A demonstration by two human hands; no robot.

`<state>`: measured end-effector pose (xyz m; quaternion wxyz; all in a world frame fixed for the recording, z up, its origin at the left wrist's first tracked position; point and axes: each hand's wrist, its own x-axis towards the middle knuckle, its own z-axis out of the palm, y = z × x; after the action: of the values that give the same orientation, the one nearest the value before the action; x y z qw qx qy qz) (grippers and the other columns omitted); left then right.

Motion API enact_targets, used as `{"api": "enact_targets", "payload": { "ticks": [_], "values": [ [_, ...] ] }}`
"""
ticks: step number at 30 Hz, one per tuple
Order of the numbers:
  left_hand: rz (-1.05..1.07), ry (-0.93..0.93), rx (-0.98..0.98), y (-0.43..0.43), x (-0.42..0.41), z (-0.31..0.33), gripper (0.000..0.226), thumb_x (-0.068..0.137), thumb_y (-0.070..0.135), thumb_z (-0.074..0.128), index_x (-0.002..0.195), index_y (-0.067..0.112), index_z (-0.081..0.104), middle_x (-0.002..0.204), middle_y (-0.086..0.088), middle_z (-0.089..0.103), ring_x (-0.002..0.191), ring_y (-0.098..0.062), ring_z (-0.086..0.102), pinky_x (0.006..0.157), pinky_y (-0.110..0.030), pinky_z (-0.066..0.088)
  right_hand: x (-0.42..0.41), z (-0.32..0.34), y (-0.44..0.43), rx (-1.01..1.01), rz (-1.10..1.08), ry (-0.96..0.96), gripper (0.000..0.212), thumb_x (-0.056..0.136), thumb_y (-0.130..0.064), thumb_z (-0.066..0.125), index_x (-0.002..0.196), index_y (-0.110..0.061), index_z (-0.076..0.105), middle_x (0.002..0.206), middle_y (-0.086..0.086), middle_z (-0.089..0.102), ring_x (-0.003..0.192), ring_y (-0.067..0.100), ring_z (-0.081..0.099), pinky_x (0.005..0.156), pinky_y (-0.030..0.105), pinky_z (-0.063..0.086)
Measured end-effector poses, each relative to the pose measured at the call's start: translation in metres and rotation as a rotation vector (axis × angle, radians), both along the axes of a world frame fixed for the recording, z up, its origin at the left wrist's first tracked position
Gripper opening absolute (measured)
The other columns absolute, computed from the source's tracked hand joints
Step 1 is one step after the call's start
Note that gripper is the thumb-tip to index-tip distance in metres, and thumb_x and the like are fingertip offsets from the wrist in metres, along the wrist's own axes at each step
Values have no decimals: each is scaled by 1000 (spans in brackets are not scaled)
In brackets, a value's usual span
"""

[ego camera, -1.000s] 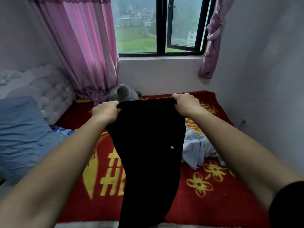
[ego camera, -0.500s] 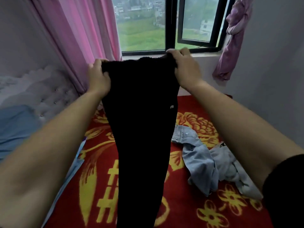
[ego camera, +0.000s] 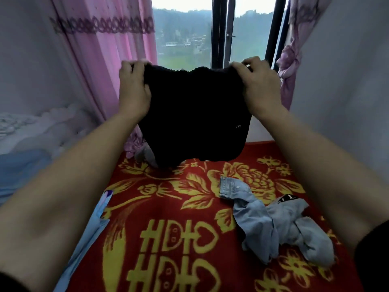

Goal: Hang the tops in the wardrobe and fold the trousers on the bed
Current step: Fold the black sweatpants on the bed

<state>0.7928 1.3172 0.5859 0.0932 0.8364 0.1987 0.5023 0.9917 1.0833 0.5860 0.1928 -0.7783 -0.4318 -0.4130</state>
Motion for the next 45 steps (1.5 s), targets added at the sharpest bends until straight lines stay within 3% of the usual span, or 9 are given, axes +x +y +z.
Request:
{"api": "enact_targets", "payload": {
  "ticks": [5, 11, 14, 20, 28, 32, 38, 41, 45],
  "values": [
    [63, 319, 108, -18, -56, -137, 48, 79, 4, 59, 126, 14, 60, 119, -17, 55, 109, -38, 51, 89, -47, 41, -45, -130, -34, -239, -16, 180, 44, 93, -19, 56, 136, -26, 57, 123, 9, 60, 105, 37, 58, 78, 44, 48],
    [44, 937, -61, -71, -144, -360, 41, 95, 26, 53, 135, 30, 57, 123, 2, 58, 118, -21, 50, 98, -37, 35, -124, -339, -83, -721, -26, 586, 59, 93, -5, 56, 144, -34, 48, 129, 1, 59, 114, 25, 58, 80, 36, 47],
    [24, 1143, -164, -107, -186, -453, 46, 94, 22, 52, 140, 32, 52, 130, 4, 54, 122, -19, 48, 98, -35, 37, -169, -431, -111, -869, -54, 714, 67, 89, -4, 57, 145, -38, 44, 130, -3, 56, 117, 22, 54, 84, 34, 44],
    [-41, 1429, -225, -165, -239, -556, 43, 94, 19, 53, 136, 26, 53, 129, 0, 53, 119, -24, 48, 90, -38, 38, -234, -541, -166, -1122, -83, 888, 63, 92, -2, 48, 146, -33, 43, 134, -1, 56, 122, 25, 50, 89, 35, 41],
    [39, 1512, -255, -198, -259, -612, 36, 83, 24, 67, 117, 19, 53, 114, -4, 55, 107, -27, 51, 80, -36, 39, -264, -607, -188, -1103, -96, 922, 62, 88, -23, 63, 145, -26, 42, 122, 6, 55, 114, 29, 50, 86, 36, 41],
    [30, 1569, -273, -216, -270, -675, 42, 83, 21, 66, 121, 16, 47, 115, -7, 52, 108, -29, 48, 84, -39, 41, -276, -669, -203, -1203, -95, 885, 65, 91, -14, 57, 151, -25, 35, 121, 9, 47, 110, 30, 45, 90, 37, 38],
    [-161, 1666, -573, -235, -282, -759, 79, 87, 26, 60, 153, 12, 18, 154, -12, 23, 146, -31, 16, 111, -49, 33, -293, -750, -225, -1424, -126, 1007, 87, 91, -31, 57, 159, -20, 5, 149, 16, 25, 135, 38, 28, 113, 48, 26],
    [-122, 1613, -614, -236, -284, -761, 67, 90, 30, 54, 150, 14, 30, 151, -11, 33, 143, -30, 24, 112, -52, 29, -293, -752, -217, -1404, -159, 1046, 77, 92, -43, 52, 157, -21, 18, 144, 16, 32, 129, 38, 34, 110, 48, 29],
    [-30, 1377, -419, -216, -271, -749, 51, 91, 26, 48, 140, 11, 48, 142, -16, 44, 133, -31, 39, 110, -51, 28, -277, -739, -195, -1137, -199, 1061, 47, 95, -32, 45, 137, -14, 52, 129, 17, 49, 117, 37, 47, 96, 46, 40]
  ]
}}
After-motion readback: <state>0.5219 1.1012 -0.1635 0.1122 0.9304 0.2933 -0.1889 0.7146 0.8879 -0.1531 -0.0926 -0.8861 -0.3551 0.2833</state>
